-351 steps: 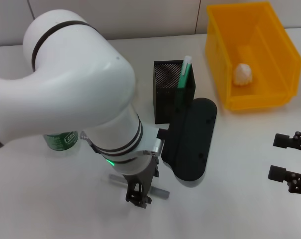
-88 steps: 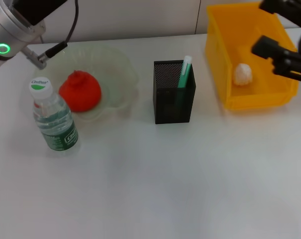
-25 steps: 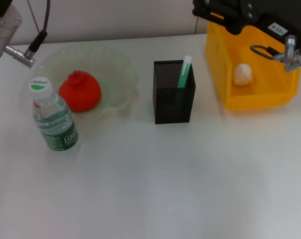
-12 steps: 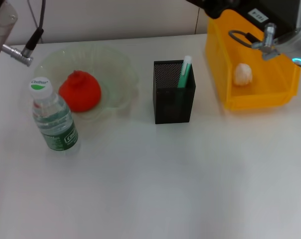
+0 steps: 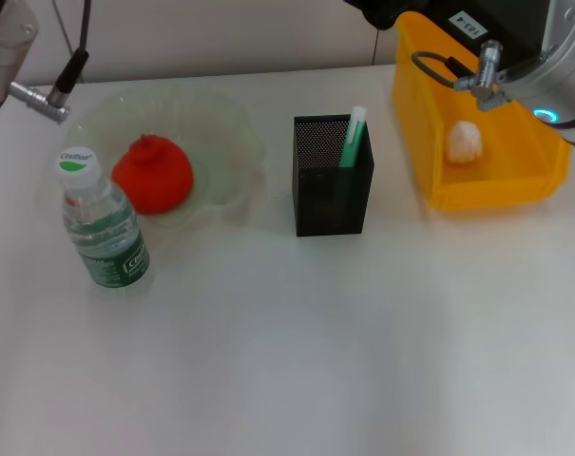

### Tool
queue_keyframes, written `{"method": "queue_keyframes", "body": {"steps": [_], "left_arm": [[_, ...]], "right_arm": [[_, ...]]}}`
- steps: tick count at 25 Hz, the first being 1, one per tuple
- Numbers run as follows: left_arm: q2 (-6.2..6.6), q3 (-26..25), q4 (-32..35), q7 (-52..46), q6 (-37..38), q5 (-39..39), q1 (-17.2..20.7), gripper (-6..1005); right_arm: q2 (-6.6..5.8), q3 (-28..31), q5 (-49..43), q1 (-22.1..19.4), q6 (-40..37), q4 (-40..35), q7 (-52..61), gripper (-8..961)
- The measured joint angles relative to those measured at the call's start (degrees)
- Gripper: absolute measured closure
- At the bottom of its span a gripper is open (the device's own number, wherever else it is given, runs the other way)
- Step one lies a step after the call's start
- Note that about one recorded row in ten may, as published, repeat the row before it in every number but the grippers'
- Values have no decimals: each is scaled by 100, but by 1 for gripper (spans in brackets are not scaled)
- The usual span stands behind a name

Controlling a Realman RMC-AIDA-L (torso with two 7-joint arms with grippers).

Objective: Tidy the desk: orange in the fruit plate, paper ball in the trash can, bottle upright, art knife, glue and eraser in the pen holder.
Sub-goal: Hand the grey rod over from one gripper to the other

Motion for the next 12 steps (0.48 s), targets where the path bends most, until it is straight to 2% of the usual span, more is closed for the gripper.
{"method": "queue_keyframes", "body": {"steps": [1,4,12], "left_arm": [[0,226,14,19,0,-215,18,862],[0,358,20,29,0,-329,31,862],[0,471,27,40,26,-376,39,862]], "right_arm": [[0,-13,33,0,-9,2,-1,141],[0,-49,107,-3,-25,3,-7,141],[5,-352,416,-26,-17,-25,-127,141]]}}
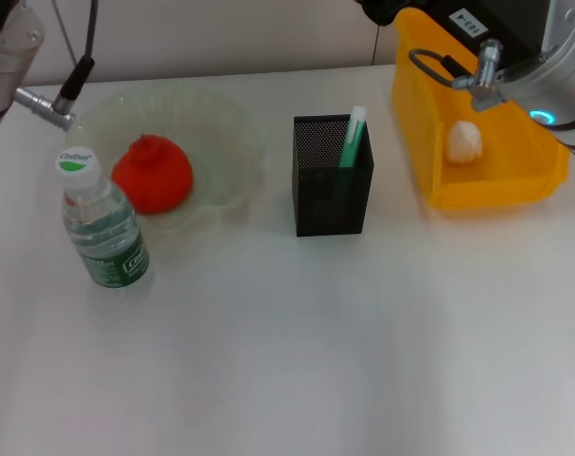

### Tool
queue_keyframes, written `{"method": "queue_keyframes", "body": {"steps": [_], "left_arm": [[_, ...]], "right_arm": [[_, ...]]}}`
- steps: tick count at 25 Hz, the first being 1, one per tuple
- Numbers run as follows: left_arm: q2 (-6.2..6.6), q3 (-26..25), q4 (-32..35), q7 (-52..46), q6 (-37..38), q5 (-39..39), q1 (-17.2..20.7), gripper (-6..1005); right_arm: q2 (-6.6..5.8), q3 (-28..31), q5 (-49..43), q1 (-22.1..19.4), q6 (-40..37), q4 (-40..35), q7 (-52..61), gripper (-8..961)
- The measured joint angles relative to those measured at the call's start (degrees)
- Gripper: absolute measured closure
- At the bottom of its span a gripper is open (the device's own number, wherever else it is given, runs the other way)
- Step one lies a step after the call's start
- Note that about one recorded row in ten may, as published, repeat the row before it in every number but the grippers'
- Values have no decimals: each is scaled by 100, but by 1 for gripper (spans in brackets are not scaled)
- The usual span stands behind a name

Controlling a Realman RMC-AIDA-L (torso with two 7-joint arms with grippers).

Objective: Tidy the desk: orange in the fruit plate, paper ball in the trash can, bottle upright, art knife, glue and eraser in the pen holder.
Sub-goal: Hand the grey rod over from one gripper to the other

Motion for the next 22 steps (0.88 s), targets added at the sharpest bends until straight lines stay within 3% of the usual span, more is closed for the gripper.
{"method": "queue_keyframes", "body": {"steps": [22], "left_arm": [[0,350,10,118,51,-264,25,862]], "right_arm": [[4,-67,50,-22,-28,6,-12,142]]}}
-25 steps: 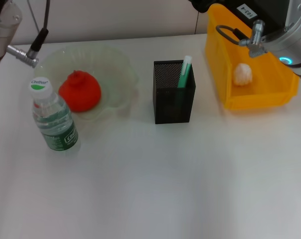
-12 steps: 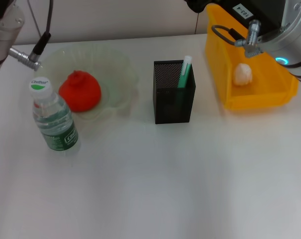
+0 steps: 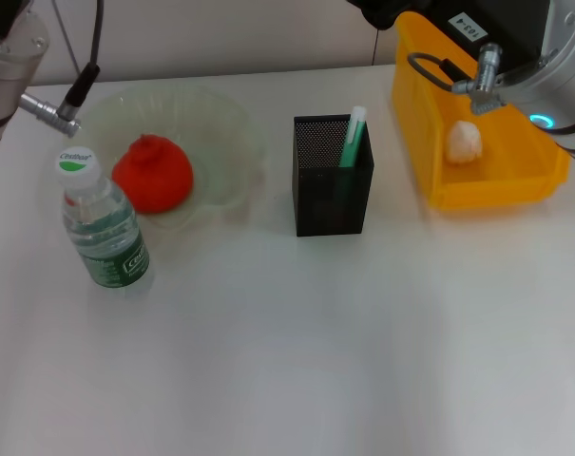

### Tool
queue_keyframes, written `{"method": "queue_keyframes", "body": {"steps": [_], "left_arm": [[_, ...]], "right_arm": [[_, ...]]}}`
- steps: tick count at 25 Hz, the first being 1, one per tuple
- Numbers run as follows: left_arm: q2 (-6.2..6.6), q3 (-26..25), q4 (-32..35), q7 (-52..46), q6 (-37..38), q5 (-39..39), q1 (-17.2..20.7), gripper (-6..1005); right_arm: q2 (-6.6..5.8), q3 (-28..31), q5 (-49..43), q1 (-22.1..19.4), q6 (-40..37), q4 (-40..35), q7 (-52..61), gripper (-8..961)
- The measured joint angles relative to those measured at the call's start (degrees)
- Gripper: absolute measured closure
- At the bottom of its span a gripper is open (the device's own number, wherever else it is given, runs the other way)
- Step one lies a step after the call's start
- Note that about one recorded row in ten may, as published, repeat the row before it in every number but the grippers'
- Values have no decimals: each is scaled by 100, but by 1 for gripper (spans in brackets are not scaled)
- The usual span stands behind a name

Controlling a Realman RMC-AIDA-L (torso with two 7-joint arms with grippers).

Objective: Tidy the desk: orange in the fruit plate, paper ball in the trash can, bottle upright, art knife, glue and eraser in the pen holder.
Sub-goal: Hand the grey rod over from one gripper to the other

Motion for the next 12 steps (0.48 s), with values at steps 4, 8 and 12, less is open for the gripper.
{"method": "queue_keyframes", "body": {"steps": [4,8,12], "left_arm": [[0,57,3,70,0,0,10,863],[0,150,18,170,-2,5,16,863],[0,250,49,273,-1,-6,58,864]], "right_arm": [[0,-46,0,0,-6,0,0,142],[0,-110,0,-14,-11,8,0,143],[-1,-147,1,-78,-18,23,-2,143]]}}
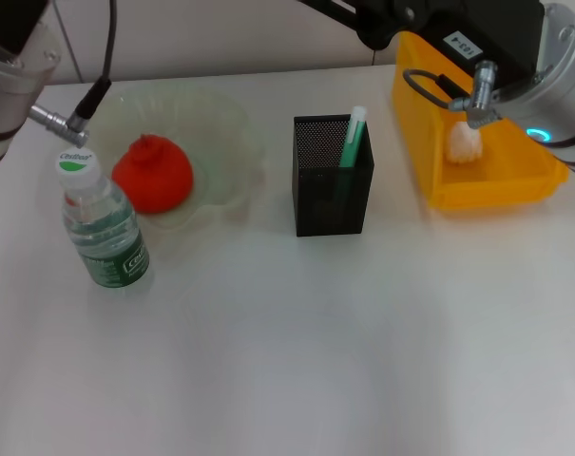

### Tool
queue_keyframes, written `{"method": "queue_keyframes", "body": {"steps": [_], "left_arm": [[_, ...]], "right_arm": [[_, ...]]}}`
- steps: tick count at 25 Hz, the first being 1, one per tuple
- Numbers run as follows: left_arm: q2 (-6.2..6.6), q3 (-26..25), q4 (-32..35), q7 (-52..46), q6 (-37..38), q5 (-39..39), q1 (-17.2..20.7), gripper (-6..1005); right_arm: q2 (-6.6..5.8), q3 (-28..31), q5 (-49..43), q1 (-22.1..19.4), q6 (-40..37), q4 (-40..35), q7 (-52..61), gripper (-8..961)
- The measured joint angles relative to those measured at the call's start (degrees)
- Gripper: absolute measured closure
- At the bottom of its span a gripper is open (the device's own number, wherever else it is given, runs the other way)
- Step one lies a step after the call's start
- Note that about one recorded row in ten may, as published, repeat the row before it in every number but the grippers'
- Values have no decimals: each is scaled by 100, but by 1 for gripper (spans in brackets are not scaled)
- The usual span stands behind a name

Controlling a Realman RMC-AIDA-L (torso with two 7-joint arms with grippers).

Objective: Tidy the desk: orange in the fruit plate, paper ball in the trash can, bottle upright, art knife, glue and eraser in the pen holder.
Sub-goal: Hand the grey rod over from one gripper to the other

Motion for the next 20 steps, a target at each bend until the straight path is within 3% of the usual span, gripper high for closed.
{"method": "queue_keyframes", "body": {"steps": [20], "left_arm": [[-9,50,-108,337,-47,26,174,863]], "right_arm": [[0,-210,17,-252,-9,182,-150,144]]}}
